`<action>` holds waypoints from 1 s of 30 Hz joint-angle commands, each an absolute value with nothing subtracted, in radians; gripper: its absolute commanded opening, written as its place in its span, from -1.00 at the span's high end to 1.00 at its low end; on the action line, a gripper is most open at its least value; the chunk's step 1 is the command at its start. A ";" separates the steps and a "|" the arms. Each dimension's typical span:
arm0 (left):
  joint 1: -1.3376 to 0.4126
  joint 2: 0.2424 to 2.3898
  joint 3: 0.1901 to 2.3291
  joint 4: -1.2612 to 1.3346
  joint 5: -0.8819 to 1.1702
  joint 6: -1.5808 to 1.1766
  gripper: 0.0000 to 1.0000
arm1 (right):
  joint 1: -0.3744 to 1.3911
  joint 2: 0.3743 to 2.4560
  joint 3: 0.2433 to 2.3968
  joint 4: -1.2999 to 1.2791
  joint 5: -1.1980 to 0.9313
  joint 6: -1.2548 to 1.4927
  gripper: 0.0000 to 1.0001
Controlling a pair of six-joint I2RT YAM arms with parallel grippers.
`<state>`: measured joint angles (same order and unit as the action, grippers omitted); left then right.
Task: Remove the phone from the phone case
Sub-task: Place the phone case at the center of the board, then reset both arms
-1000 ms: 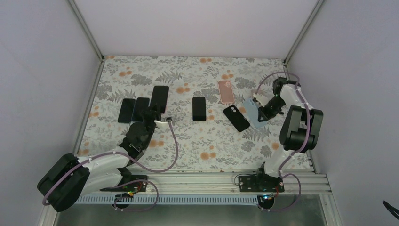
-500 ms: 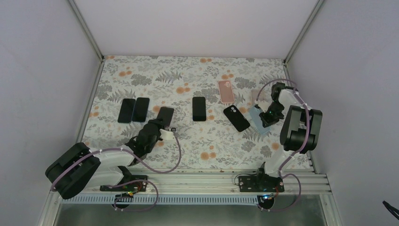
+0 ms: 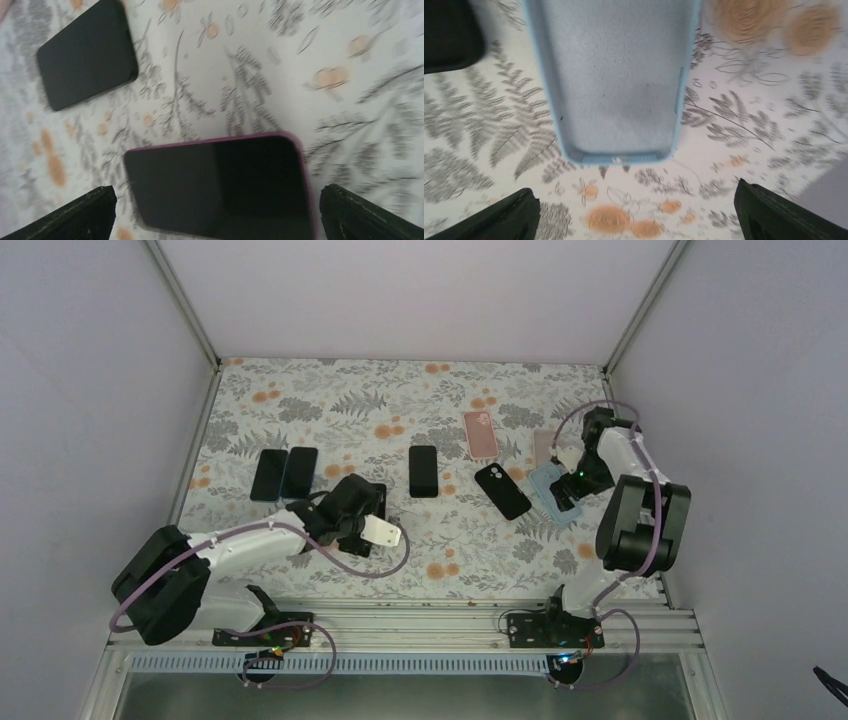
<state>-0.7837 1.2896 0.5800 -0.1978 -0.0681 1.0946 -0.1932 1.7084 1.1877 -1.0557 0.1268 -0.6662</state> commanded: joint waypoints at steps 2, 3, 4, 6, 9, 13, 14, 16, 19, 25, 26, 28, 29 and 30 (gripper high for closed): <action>-0.780 1.281 0.824 -0.755 0.218 0.983 -1.00 | -0.202 1.559 1.358 -1.247 0.030 -0.726 -1.00; -0.776 1.289 0.888 -0.839 0.252 0.975 -1.00 | -0.202 1.540 1.379 -1.260 0.023 -0.727 -0.99; -0.771 1.299 0.955 -0.915 0.275 0.965 -1.00 | -0.202 1.520 1.392 -1.269 0.021 -0.730 -0.99; -0.750 1.307 1.075 -1.048 0.307 0.947 -1.00 | -0.201 1.477 1.420 -1.258 0.019 -0.729 -1.00; -0.664 1.230 1.212 -1.070 0.276 0.906 -1.00 | -0.202 1.352 1.431 -1.166 -0.048 -0.722 -1.00; -0.447 1.006 1.215 -0.792 0.148 0.855 -1.00 | -0.202 1.144 1.327 -0.900 -0.171 -0.627 -1.00; -0.391 0.956 1.192 -0.726 0.126 0.844 -1.00 | -0.202 1.086 1.282 -0.830 -0.186 -0.589 -1.00; -0.289 0.863 1.137 -0.613 0.094 0.811 -1.00 | -0.201 0.983 1.155 -0.702 -0.223 -0.498 -1.00; -0.169 0.773 1.033 -0.492 0.068 0.747 -1.00 | -0.201 0.856 0.985 -0.531 -0.257 -0.386 -1.00; 0.020 0.726 0.843 -0.365 0.095 0.593 -1.00 | -0.202 0.743 0.745 -0.300 -0.169 -0.213 -1.00; 0.052 0.714 0.814 -0.350 0.116 0.570 -1.00 | -0.201 0.736 0.737 -0.301 -0.170 -0.238 -1.00; 0.170 0.678 0.774 -0.332 0.208 0.532 -1.00 | -0.201 0.724 0.747 -0.311 -0.137 -0.250 -1.00; 0.226 0.655 0.756 -0.324 0.262 0.515 -1.00 | -0.202 0.715 0.739 -0.307 -0.149 -0.251 -1.00; 0.289 0.631 0.738 -0.315 0.307 0.493 -1.00 | -0.200 0.707 0.728 -0.307 -0.175 -0.262 -0.99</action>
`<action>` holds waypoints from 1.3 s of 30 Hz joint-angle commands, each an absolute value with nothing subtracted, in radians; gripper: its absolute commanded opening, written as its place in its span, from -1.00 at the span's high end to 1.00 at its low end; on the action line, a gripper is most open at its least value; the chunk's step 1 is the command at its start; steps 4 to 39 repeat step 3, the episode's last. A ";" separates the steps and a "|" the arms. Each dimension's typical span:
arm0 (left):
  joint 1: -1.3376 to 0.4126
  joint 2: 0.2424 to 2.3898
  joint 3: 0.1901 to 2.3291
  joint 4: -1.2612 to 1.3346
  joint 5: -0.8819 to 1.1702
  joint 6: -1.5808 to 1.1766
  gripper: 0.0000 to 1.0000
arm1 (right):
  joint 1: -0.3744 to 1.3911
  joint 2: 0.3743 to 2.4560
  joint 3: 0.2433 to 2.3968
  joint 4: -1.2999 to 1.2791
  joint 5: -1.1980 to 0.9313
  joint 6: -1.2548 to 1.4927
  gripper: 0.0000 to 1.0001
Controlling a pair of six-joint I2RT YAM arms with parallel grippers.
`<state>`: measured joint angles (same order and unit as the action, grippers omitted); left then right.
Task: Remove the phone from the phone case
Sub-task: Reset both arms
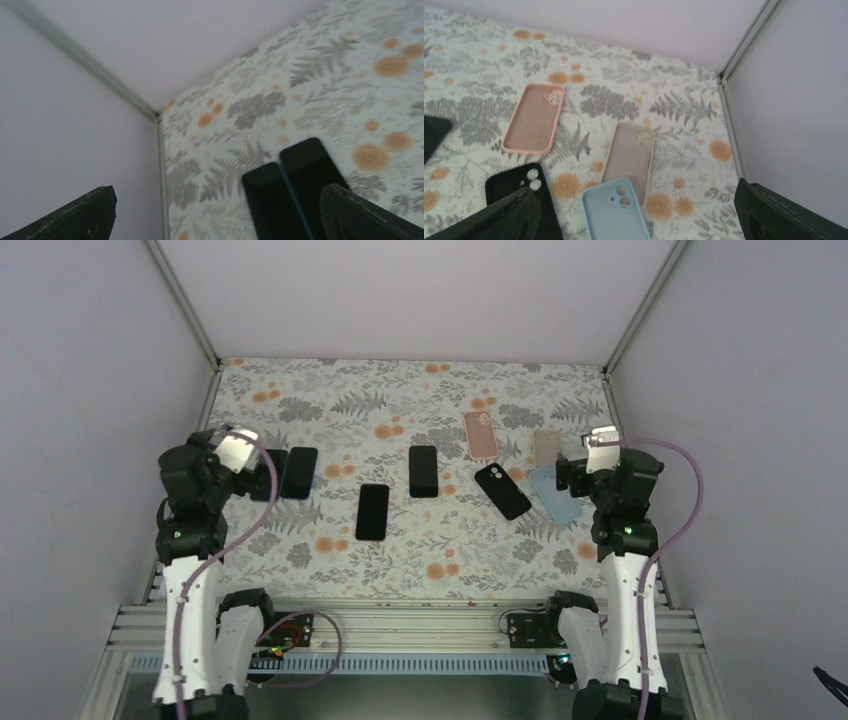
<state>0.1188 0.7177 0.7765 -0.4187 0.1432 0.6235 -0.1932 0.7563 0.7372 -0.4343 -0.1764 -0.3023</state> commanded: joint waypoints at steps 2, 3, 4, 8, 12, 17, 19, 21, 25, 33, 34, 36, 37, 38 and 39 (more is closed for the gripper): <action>0.387 0.591 0.718 -0.318 0.400 0.461 -1.00 | -0.192 0.694 0.710 -0.305 -0.179 -0.280 -1.00; 0.424 0.577 0.712 -0.324 0.432 0.450 -1.00 | -0.191 0.688 0.703 -0.297 -0.166 -0.279 -1.00; 0.424 0.577 0.712 -0.324 0.432 0.450 -1.00 | -0.191 0.688 0.703 -0.297 -0.166 -0.279 -1.00; 0.424 0.577 0.712 -0.324 0.432 0.450 -1.00 | -0.191 0.688 0.703 -0.297 -0.166 -0.279 -1.00; 0.424 0.577 0.712 -0.324 0.432 0.450 -1.00 | -0.191 0.688 0.703 -0.297 -0.166 -0.279 -1.00; 0.424 0.577 0.712 -0.324 0.432 0.450 -1.00 | -0.191 0.688 0.703 -0.297 -0.166 -0.279 -1.00; 0.424 0.577 0.712 -0.324 0.432 0.450 -1.00 | -0.191 0.688 0.703 -0.297 -0.166 -0.279 -1.00; 0.424 0.577 0.712 -0.324 0.432 0.450 -1.00 | -0.191 0.688 0.703 -0.297 -0.166 -0.279 -1.00; 0.424 0.577 0.712 -0.324 0.432 0.450 -1.00 | -0.191 0.688 0.703 -0.297 -0.166 -0.279 -1.00; 0.424 0.577 0.712 -0.324 0.432 0.450 -1.00 | -0.191 0.688 0.703 -0.297 -0.166 -0.279 -1.00; 0.424 0.577 0.712 -0.324 0.432 0.450 -1.00 | -0.191 0.688 0.703 -0.297 -0.166 -0.279 -1.00; 0.424 0.577 0.712 -0.324 0.432 0.450 -1.00 | -0.191 0.688 0.703 -0.297 -0.166 -0.279 -1.00; 0.424 0.577 0.712 -0.324 0.432 0.450 -1.00 | -0.191 0.688 0.703 -0.297 -0.166 -0.279 -1.00; 0.424 0.577 0.712 -0.324 0.432 0.450 -1.00 | -0.191 0.688 0.703 -0.297 -0.166 -0.279 -1.00; 0.424 0.577 0.712 -0.324 0.432 0.450 -1.00 | -0.191 0.688 0.703 -0.297 -0.166 -0.279 -1.00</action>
